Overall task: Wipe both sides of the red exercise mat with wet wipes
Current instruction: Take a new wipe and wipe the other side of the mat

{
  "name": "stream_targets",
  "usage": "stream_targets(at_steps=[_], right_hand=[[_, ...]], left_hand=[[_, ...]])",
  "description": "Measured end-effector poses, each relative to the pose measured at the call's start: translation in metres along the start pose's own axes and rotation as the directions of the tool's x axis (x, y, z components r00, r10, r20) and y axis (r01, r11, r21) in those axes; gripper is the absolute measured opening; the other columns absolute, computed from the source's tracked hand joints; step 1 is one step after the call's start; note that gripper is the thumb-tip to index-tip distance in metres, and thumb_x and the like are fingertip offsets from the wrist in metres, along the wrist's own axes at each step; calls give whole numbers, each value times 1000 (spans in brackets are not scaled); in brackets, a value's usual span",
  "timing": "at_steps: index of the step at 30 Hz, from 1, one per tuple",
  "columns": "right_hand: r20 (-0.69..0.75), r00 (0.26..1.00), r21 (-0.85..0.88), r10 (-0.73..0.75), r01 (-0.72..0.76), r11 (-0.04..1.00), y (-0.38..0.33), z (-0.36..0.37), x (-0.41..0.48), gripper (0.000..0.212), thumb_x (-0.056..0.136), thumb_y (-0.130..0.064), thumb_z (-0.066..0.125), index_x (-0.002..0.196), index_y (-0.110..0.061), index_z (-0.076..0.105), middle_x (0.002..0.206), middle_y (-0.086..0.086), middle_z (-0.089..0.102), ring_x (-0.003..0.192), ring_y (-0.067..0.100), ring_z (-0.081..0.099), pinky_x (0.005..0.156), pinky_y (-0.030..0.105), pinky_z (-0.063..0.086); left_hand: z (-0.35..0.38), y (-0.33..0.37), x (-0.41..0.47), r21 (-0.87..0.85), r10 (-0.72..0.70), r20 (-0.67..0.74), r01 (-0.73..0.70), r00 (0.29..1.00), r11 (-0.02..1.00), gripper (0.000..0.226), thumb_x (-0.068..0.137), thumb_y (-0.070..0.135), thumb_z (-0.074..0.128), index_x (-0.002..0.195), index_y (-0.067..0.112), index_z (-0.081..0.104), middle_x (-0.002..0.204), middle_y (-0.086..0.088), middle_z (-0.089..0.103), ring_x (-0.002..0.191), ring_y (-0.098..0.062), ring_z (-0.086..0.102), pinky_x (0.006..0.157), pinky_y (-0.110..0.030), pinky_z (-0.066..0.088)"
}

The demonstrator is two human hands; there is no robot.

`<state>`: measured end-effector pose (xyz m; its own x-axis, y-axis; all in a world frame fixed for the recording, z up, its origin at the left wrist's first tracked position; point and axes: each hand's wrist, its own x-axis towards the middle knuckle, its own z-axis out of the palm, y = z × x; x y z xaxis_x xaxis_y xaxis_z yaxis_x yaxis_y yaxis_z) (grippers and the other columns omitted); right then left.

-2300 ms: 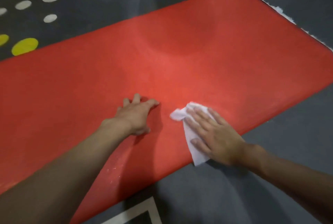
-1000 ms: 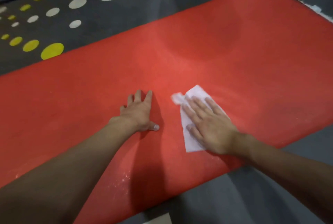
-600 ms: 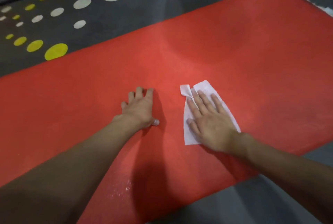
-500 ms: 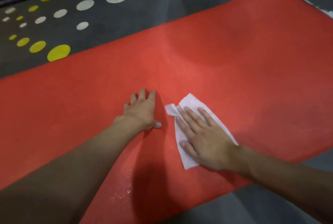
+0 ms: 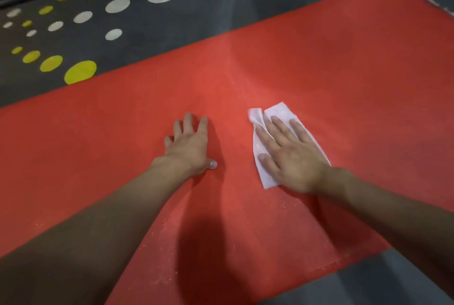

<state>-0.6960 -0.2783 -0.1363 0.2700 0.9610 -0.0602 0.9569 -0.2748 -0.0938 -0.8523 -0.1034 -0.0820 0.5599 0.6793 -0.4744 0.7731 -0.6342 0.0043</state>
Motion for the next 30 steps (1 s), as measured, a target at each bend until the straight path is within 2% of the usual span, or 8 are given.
stream_targets(at_steps=[2, 6, 10, 15, 19, 24, 28, 30], right_hand=[[-14, 1000, 15, -22, 23, 1000, -21, 2, -4, 69, 99, -47, 16, 157, -10, 17, 165, 11, 9, 153, 25, 3, 121, 52, 3], [41, 938, -25, -344, 345, 938, -18, 6, -3, 67, 100, -52, 23, 156, -15, 22, 165, 7, 13, 152, 22, 9, 121, 48, 6], [5, 1000, 2, 13, -13, 1000, -3, -1, 24, 71, 97, -51, 10, 158, -15, 7, 166, 7, 1, 153, 22, -2, 122, 49, -1], [48, 933, -28, -356, 358, 933, -18, 4, 14, 67, 100, -50, 23, 156, -14, 23, 164, 8, 14, 152, 23, 12, 120, 49, 9], [-3, 1000, -4, -13, 13, 1000, 2, -3, 48, 73, 96, -51, 13, 158, -13, 14, 165, 9, 8, 153, 24, 5, 122, 50, 2], [28, 939, -15, -342, 343, 939, -24, 6, 39, 68, 99, -50, 26, 155, -11, 26, 163, 10, 17, 152, 23, 14, 121, 49, 10], [23, 1000, 20, 3, -3, 1000, 3, -8, 78, 78, 92, -53, 7, 158, -11, 5, 166, 10, -1, 153, 21, -5, 122, 46, -6], [-14, 998, 27, -54, 54, 998, -18, -5, 69, 74, 95, -48, 12, 157, -6, 9, 165, 12, 0, 153, 27, 2, 122, 52, 0]], left_hand=[[-3, -2, 1, -4, 10, 13, -9, 1000, 1000, 118, 73, 46, 82, 157, 23, 2, 163, -10, 0, 149, -37, 7, 113, -56, 23], [-16, -8, 6, 0, 37, -6, -37, 999, 999, 114, 59, 52, 88, 149, 28, 23, 146, -4, 28, 135, -34, 29, 100, -53, 39], [-24, -9, 14, -8, 21, -52, -22, 998, 1000, 93, 65, 44, 87, 140, 29, 35, 136, -5, 37, 128, -36, 35, 97, -55, 44], [-22, -8, 25, 34, 20, -64, -18, 998, 999, 101, 62, 42, 89, 142, 29, 29, 139, -8, 31, 129, -37, 33, 99, -53, 42], [-19, -18, 32, 7, 13, -22, -13, 1000, 1000, 127, 64, 45, 88, 156, 26, 3, 160, -9, 5, 147, -34, 10, 112, -54, 26], [-34, -25, 48, -27, 26, -29, -27, 999, 999, 118, 49, 55, 91, 148, 26, 32, 142, -8, 36, 130, -37, 38, 105, -52, 39], [-40, -22, 58, -32, -7, -81, 4, 997, 999, 100, 56, 50, 90, 138, 29, 38, 135, -7, 36, 127, -38, 37, 102, -55, 39], [-40, -17, 63, 12, -48, -39, 48, 998, 999, 118, 59, 44, 91, 150, 30, 17, 152, -11, 17, 142, -40, 18, 107, -63, 30]])
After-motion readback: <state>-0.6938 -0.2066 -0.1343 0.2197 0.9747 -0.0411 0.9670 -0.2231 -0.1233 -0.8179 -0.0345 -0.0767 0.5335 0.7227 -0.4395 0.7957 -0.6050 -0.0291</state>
